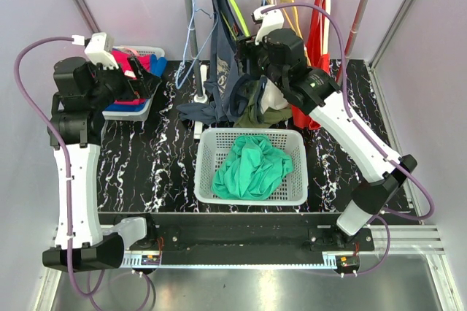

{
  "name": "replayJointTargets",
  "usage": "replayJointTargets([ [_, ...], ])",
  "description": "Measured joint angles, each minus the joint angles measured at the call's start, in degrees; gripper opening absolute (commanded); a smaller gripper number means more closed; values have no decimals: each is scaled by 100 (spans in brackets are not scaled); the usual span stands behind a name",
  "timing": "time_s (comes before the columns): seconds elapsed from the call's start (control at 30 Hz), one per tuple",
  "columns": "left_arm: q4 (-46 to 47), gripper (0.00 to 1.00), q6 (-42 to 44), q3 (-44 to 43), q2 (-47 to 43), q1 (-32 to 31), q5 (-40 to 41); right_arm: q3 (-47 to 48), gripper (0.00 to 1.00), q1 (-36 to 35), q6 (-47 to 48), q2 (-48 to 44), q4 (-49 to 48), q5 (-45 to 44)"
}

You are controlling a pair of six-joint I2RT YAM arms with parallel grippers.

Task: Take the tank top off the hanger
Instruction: Pick up the hanger from the clothesline.

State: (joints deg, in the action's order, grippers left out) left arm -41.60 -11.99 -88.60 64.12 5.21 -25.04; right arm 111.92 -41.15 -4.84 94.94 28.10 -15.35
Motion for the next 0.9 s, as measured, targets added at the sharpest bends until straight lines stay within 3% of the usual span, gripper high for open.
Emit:
replayJointTargets([
  [0.4,15,99,-4,0,-7,-267,28,-101,84,2,369,96,15,-868],
  [0.63,17,99,-7,0,-83,-267,26,-216,85,79,507,-17,155,-905],
  [0.77,20,99,-9,0,-129,-273,28,-214,78,114,479,-39,166,-855],
  [0.87,20,99,-9,0,-151,-280,31,-192,68,116,400,-13,175,-739],
  [0.9,20,99,-9,0,-153,-280,33,-168,59,116,358,11,175,-699],
])
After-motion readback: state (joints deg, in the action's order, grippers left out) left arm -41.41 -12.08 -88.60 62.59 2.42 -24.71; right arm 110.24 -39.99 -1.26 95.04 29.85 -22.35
